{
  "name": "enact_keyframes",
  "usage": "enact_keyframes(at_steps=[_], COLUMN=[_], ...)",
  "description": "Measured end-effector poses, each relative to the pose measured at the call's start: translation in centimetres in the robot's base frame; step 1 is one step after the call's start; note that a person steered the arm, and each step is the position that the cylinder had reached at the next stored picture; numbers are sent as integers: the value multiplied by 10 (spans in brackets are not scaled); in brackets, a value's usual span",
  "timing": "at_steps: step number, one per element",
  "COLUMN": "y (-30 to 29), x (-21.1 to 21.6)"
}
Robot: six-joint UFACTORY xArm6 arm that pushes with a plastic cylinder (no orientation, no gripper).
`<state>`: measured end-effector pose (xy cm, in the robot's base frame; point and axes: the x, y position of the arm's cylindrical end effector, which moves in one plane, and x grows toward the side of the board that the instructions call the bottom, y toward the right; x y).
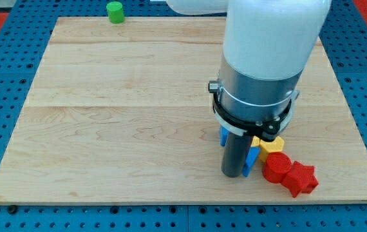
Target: Push the red blocks into the group of blocks
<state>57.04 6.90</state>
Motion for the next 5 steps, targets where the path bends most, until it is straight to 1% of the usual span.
enact_keyframes(at_steps=[1, 2, 3, 4, 5], y=[0, 1, 38, 45, 26], x=[-8, 9, 46, 48, 49])
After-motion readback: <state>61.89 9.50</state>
